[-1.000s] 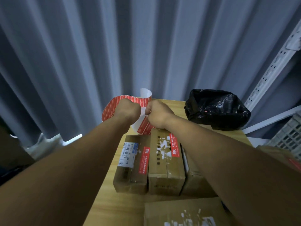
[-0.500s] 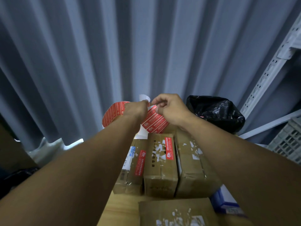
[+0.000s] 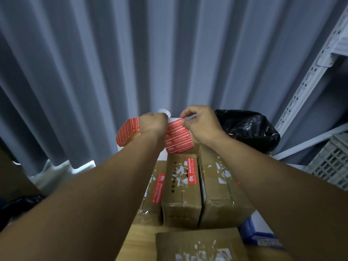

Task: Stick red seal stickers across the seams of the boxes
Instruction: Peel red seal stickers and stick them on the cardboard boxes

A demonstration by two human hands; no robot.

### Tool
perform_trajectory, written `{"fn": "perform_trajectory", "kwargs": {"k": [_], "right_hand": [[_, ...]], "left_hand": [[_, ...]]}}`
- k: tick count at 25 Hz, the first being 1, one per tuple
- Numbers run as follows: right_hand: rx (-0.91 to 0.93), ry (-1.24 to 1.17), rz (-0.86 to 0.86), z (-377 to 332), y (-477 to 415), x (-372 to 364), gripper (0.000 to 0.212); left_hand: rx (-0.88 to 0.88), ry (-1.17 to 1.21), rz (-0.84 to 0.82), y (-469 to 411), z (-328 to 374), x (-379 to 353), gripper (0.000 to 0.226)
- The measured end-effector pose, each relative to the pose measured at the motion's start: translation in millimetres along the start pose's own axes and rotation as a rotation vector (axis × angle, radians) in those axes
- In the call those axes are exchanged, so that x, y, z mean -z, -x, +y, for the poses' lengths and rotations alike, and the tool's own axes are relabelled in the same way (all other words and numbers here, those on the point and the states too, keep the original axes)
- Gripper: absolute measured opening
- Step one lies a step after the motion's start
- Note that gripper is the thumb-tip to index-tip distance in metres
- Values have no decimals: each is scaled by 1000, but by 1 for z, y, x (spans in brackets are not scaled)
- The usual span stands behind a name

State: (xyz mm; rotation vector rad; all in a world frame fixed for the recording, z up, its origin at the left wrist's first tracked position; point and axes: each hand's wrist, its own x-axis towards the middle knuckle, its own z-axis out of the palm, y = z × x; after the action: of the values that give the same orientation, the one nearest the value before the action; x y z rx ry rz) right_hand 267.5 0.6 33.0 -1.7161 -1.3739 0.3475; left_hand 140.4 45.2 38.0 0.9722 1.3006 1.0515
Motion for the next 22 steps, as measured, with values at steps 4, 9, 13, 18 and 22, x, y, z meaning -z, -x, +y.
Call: {"fn": "perform_trajectory", "kwargs": {"k": [4, 9, 13, 18, 22], "right_hand": [[65, 148, 38, -1, 2, 1, 6], [124, 268, 71, -4, 5, 3, 5], [138, 269, 61, -6, 8, 6, 10], [134, 222, 52, -5, 10, 11, 11], [104, 183, 39, -4, 15, 17, 11]], "left_hand": [[39, 47, 14, 1, 0, -2, 18], [41, 84, 15, 7, 5, -3, 17], [37, 112, -13, 15, 9, -1, 23], [30, 93, -63, 21, 12, -3, 27], [68, 62, -79, 30, 11, -1, 24]]}}
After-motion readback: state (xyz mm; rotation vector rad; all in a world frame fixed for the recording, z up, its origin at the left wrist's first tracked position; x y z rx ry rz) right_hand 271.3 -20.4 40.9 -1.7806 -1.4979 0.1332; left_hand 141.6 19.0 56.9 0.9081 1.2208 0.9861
